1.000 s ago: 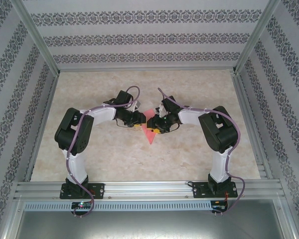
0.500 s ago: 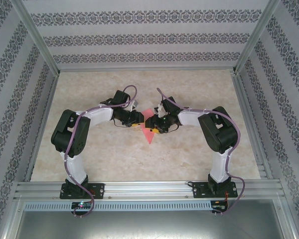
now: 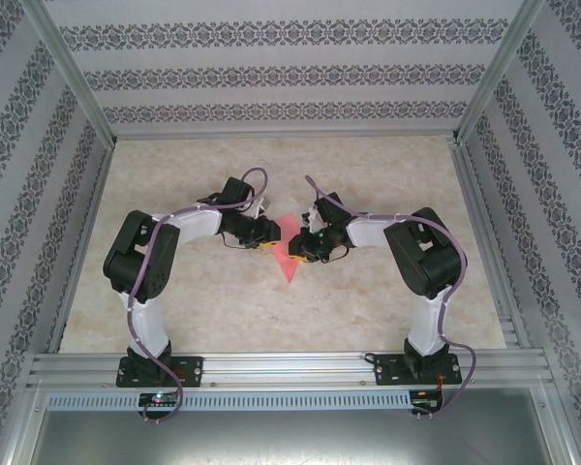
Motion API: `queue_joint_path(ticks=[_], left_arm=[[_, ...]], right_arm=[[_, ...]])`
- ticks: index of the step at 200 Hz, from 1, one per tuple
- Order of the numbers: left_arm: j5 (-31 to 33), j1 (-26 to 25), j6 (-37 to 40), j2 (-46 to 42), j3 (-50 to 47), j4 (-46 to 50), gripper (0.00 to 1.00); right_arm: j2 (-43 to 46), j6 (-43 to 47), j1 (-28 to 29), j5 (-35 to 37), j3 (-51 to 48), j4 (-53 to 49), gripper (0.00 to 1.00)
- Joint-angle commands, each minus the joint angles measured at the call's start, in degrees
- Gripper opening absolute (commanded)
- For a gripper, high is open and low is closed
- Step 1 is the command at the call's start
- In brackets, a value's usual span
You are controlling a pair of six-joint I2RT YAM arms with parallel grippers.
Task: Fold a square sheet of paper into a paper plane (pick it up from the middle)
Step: Third fold the triangle at the center of the table.
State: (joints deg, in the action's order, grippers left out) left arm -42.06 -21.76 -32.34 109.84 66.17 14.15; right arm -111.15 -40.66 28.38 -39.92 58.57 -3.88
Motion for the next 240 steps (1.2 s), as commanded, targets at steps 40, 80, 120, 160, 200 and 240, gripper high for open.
queue_joint_path(ticks=[40, 80, 120, 160, 200, 240], left_arm=[[-1.38, -2.12, 0.68, 2.75, 0.68, 0.03, 0.27], [-1.07, -3.26, 2.43, 2.69, 1.27, 2.3, 0.26], [-1.4, -3.55, 2.79, 2.84, -0.25, 2.54, 0.23], [-0.1, -3.73, 4.9, 3.44, -0.04, 4.83, 0.22], [1.21, -3.95, 7.36, 4.02, -0.08, 7.17, 0.22], [4.27, -3.98, 9.71, 5.18, 0.31, 9.88, 0.22]], right_arm=[[-1.14, -0.29, 0.27, 0.36, -1.09, -0.25, 0.1], [-1.36, -0.47, 0.33, 0.08, -1.21, 0.32, 0.06], [-1.4, -0.52, 0.18, -0.31, -1.43, 0.67, 0.01], [-1.26, -0.73, 0.27, -0.66, -1.51, 1.04, 0.0], [-1.06, -1.46, 0.18, -0.94, -1.63, 1.91, 0.0], [-0.29, -2.04, 0.18, -1.64, -1.93, 3.0, 0.0]])
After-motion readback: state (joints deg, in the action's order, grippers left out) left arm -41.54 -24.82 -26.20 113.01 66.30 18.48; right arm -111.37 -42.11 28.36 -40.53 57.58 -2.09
